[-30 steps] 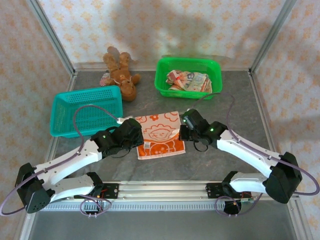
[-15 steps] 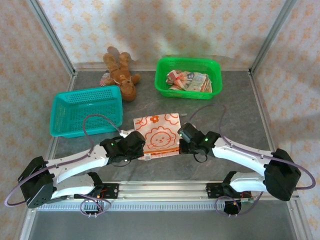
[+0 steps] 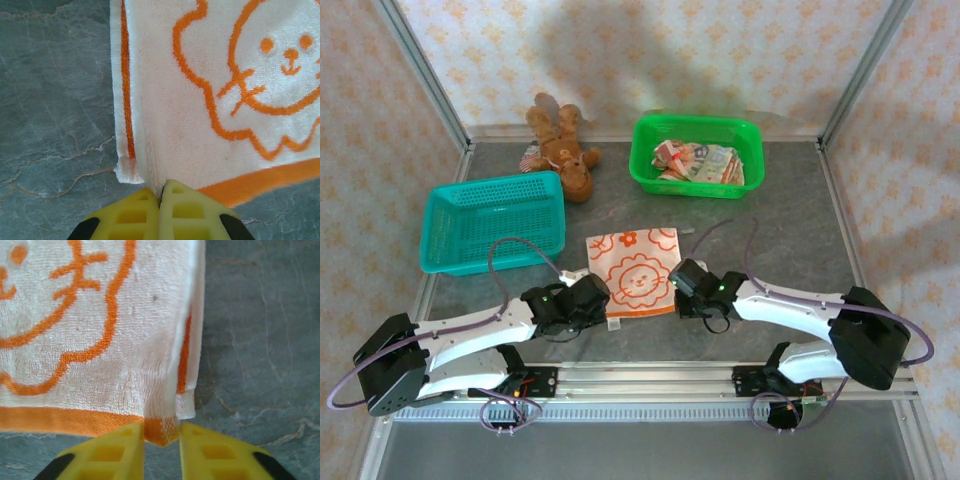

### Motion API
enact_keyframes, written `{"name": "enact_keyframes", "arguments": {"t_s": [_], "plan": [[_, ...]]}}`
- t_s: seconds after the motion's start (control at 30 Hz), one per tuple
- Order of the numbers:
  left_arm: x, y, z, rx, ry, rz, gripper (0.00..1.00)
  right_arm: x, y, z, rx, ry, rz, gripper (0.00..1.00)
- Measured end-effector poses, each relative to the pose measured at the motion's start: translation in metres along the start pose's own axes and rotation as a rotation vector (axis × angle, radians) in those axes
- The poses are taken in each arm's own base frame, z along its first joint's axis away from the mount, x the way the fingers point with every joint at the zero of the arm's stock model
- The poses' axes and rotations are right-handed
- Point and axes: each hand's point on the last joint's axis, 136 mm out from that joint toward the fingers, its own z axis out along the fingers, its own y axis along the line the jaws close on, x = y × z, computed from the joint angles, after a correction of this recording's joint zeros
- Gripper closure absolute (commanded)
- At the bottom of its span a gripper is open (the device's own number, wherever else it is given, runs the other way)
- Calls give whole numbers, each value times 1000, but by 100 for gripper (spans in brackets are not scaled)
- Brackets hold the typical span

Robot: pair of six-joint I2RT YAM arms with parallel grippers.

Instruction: Fold and stack the towels

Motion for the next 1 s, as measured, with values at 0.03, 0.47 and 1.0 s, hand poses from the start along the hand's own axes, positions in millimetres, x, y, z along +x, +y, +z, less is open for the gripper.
{"name": "enact_keyframes", "arguments": {"t_s": [0.03, 0.47, 1.0], "plan": [[0, 1, 0, -3, 1, 0, 49, 0, -1, -1, 2, -1, 4, 55], [-74, -39, -37, -4, -112, -17, 65, -65, 32, -38, 1, -129, -29, 86], [-61, -35, 57, -201, 40, 120, 100, -76, 5, 44, 95, 7, -31, 93]]}}
